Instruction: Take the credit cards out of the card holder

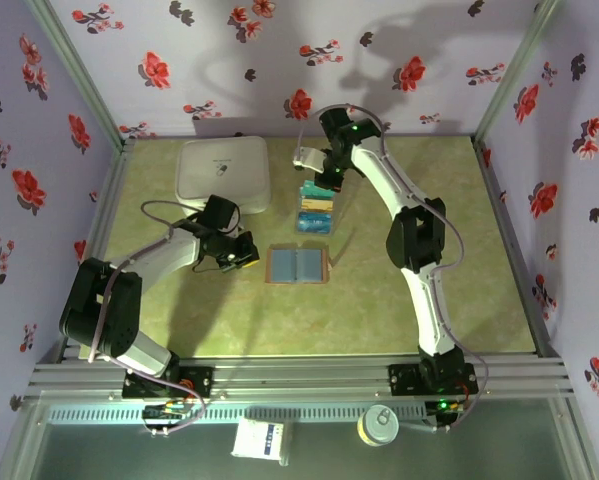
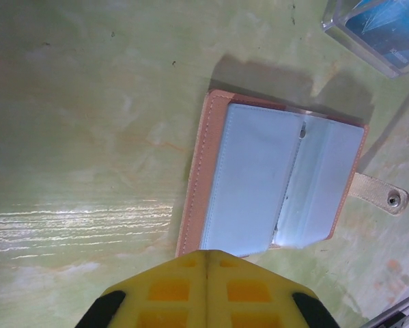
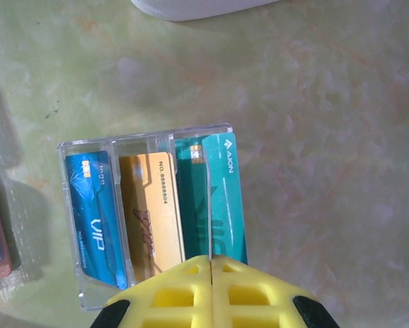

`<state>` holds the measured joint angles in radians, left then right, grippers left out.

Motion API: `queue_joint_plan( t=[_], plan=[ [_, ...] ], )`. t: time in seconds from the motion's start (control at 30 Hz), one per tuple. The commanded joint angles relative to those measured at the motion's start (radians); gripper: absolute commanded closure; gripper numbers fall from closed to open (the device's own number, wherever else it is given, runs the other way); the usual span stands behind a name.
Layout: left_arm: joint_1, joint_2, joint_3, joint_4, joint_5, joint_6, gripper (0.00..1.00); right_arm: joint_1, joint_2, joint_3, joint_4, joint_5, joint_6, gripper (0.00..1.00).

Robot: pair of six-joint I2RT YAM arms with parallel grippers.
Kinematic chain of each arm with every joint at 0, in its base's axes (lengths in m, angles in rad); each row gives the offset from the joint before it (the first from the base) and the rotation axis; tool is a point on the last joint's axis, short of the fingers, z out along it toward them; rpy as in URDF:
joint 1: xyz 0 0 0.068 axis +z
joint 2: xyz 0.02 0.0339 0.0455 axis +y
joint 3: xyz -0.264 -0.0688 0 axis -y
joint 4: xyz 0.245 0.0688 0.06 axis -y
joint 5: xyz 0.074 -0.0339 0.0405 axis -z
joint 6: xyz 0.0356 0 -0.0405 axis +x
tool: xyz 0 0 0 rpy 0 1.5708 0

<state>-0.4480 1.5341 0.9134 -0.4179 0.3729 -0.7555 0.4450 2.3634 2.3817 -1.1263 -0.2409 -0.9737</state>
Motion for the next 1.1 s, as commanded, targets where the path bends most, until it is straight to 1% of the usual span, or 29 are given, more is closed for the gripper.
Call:
queue_joint_plan(
  t=[0.0, 0.3, 0.47, 0.73, 0.9, 1.07],
  plan=[
    [0.013, 0.012, 0.015, -0.025, -0.011, 0.018, 1.0, -0.002, 0.027, 0.031, 0.031, 0.015, -0.032, 1.0],
    [0.017, 0.035, 0.027, -0.025, -0.008, 0.019, 1.0, -0.002, 0.051, 0.028, 0.046, 0.024, -0.023, 1.0],
    [0.018, 0.04, 0.029, -0.027, -0.006, 0.023, 1.0, -0.001, 0.043, 0.028, 0.043, 0.049, -0.015, 0.86],
    [0.019, 0.04, 0.028, -0.016, 0.003, 0.02, 1.0, -0.002, -0.001, -0.003, 0.063, 0.061, 0.034, 0.84],
    [0.018, 0.05, 0.038, -0.004, 0.011, 0.022, 1.0, 0.001, -0.062, -0.093, 0.127, 0.039, 0.146, 0.82],
    [0.016, 0.057, 0.036, 0.031, 0.029, 0.012, 1.0, 0.012, -0.166, -0.272, 0.255, 0.007, 0.346, 0.82]
  ],
)
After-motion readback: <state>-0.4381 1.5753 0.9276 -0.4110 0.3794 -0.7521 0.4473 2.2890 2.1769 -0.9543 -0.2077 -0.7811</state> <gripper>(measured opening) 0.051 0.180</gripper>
